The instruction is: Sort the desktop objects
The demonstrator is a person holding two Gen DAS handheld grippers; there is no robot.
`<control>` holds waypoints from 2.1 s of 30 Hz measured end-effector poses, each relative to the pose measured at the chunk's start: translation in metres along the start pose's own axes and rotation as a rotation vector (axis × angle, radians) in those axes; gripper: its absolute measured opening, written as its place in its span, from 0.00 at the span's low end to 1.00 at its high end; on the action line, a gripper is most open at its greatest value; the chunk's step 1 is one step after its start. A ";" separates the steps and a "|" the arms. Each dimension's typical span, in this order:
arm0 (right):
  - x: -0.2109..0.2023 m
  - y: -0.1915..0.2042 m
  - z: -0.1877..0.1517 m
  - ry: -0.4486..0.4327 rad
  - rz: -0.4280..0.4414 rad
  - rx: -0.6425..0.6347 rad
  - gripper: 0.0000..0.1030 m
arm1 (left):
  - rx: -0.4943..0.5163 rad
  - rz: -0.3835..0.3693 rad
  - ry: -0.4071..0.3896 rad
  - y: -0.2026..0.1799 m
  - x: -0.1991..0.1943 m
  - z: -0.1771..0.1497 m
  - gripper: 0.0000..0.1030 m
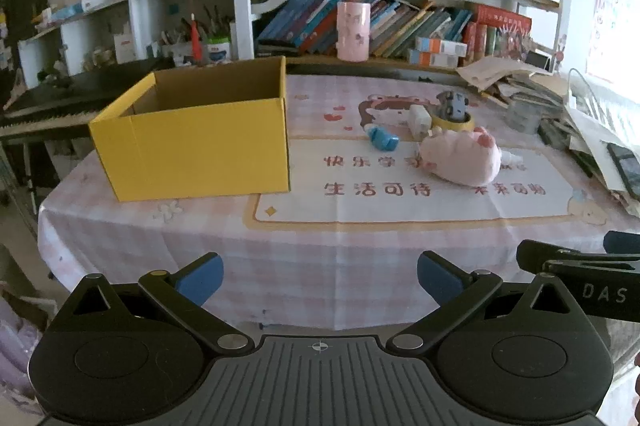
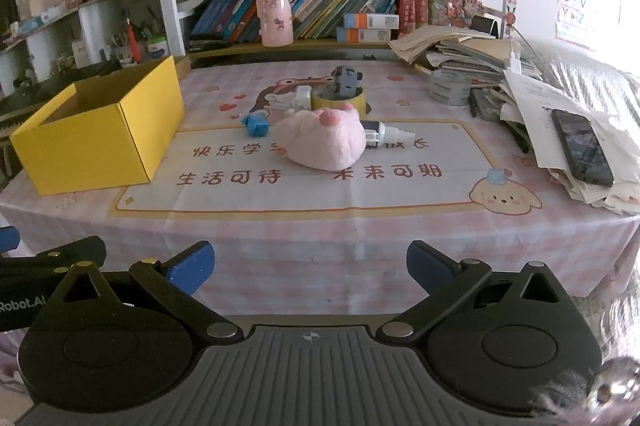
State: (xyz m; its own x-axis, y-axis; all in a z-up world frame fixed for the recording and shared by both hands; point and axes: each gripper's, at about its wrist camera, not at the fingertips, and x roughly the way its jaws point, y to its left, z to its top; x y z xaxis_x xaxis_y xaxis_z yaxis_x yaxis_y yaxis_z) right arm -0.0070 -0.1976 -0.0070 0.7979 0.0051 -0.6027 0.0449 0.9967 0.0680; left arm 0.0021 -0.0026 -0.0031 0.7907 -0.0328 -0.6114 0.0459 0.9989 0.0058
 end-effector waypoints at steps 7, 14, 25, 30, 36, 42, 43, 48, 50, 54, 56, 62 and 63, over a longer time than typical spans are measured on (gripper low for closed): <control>0.002 -0.002 0.003 0.009 -0.015 0.006 1.00 | 0.005 -0.018 0.002 -0.002 0.002 0.000 1.00; 0.001 -0.003 0.004 0.015 -0.009 0.007 1.00 | 0.035 -0.028 0.007 -0.005 0.003 0.000 1.00; 0.000 -0.002 0.003 0.015 -0.014 0.001 1.00 | 0.027 -0.030 0.019 -0.002 0.004 0.001 1.00; -0.002 0.002 0.004 0.005 -0.004 -0.013 0.99 | 0.020 -0.040 0.028 0.002 0.005 0.000 1.00; -0.002 0.003 0.004 0.000 -0.007 -0.015 0.99 | 0.004 -0.064 0.038 0.004 0.006 0.000 1.00; -0.005 0.001 0.003 -0.006 0.000 0.004 1.00 | -0.017 -0.095 0.036 0.006 0.006 -0.001 1.00; -0.005 0.001 0.003 -0.007 -0.002 0.003 1.00 | -0.018 -0.096 0.037 0.006 0.006 -0.002 1.00; -0.007 0.001 0.001 -0.010 -0.003 0.001 1.00 | -0.029 -0.104 0.038 0.009 0.005 -0.002 1.00; -0.007 0.001 0.001 -0.010 -0.003 -0.001 1.00 | -0.024 -0.098 0.033 0.008 0.004 -0.004 1.00; -0.008 0.001 -0.001 0.001 -0.009 -0.002 1.00 | -0.005 -0.065 0.044 0.006 0.005 -0.005 1.00; -0.007 0.001 -0.002 0.010 -0.005 0.000 1.00 | -0.011 -0.056 0.054 0.007 0.006 -0.005 1.00; -0.008 0.003 -0.002 0.019 -0.009 -0.006 1.00 | -0.024 -0.071 0.065 0.009 0.005 -0.006 1.00; -0.008 0.003 -0.001 0.020 -0.011 -0.003 1.00 | -0.023 -0.080 0.061 0.009 0.005 -0.006 1.00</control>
State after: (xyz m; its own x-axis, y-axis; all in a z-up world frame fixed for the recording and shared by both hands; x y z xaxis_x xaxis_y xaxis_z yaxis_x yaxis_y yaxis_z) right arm -0.0137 -0.1948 -0.0031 0.7851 -0.0042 -0.6194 0.0517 0.9969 0.0589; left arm 0.0024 0.0063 -0.0106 0.7464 -0.1114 -0.6561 0.0929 0.9937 -0.0630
